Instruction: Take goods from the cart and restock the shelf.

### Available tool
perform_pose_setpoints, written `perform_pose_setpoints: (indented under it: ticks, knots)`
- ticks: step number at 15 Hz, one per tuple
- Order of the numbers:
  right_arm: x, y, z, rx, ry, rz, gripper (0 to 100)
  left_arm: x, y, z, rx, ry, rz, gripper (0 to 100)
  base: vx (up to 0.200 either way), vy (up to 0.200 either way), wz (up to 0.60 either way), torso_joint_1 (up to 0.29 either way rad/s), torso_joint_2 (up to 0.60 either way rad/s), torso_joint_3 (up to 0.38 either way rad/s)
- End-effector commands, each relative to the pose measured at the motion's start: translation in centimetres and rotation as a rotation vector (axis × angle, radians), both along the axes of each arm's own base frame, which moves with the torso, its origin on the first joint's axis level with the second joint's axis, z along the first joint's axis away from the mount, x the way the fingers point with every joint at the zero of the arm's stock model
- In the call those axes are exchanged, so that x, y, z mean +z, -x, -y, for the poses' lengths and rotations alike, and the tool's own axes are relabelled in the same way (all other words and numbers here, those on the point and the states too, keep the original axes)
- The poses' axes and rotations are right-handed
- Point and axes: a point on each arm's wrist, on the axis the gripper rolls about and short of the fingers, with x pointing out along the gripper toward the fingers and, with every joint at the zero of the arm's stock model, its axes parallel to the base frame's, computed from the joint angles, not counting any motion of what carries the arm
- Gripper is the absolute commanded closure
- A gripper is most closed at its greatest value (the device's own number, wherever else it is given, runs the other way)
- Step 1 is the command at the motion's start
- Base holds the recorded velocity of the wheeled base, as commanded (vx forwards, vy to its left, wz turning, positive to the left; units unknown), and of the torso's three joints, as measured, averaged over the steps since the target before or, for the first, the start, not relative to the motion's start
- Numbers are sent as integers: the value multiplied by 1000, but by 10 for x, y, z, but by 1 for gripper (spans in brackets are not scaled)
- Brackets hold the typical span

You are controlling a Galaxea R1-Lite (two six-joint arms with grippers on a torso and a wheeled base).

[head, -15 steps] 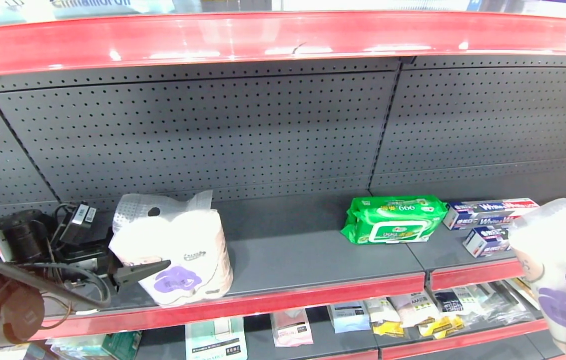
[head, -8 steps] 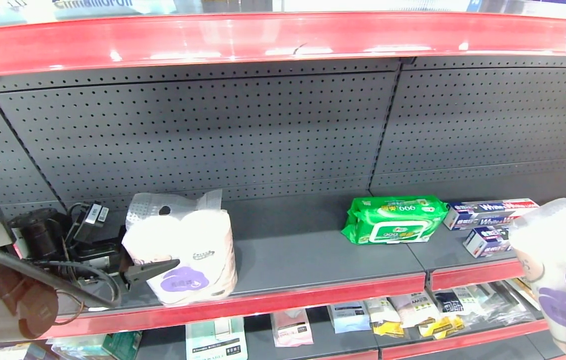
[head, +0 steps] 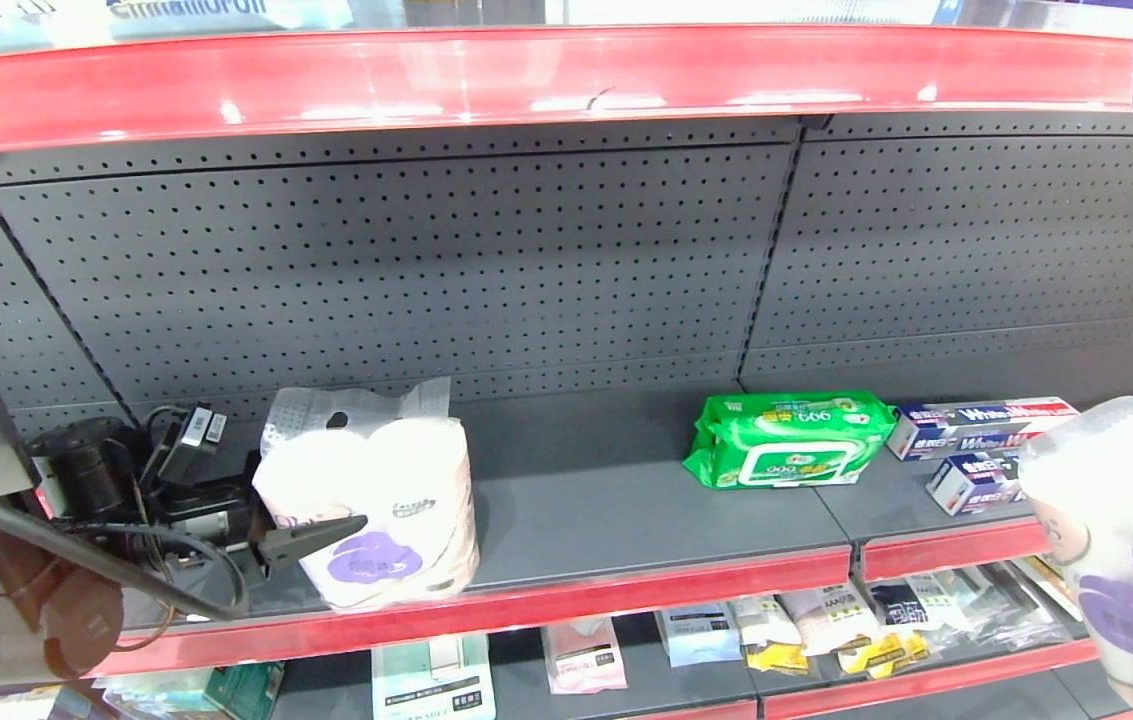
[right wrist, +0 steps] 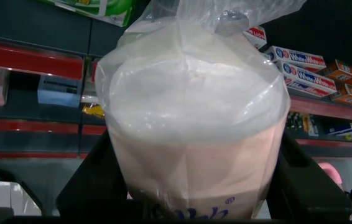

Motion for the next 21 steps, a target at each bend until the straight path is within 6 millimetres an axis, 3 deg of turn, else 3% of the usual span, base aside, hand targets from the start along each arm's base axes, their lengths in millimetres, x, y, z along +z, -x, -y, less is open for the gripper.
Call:
perform_pose_setpoints:
  ticks: [1,19,20,21]
  knots:
    - [0,0,0,0,1,0,100,-7,-4,-3,4,-1,-5,100,0,0,0,0,0,0]
    - [-1,1,0,0,1,-3,100,-4,-11,-6,14,-6,27,100,0,0,0,0,0,0]
    - [-1,1,0,0,1,-3,100,-4,-11,-6,17,-7,27,0,0,0,0,0,0,0]
    - [-1,1,0,0,1,0,100,-3,-12,-6,19,-7,30,0,0,0,0,0,0,0]
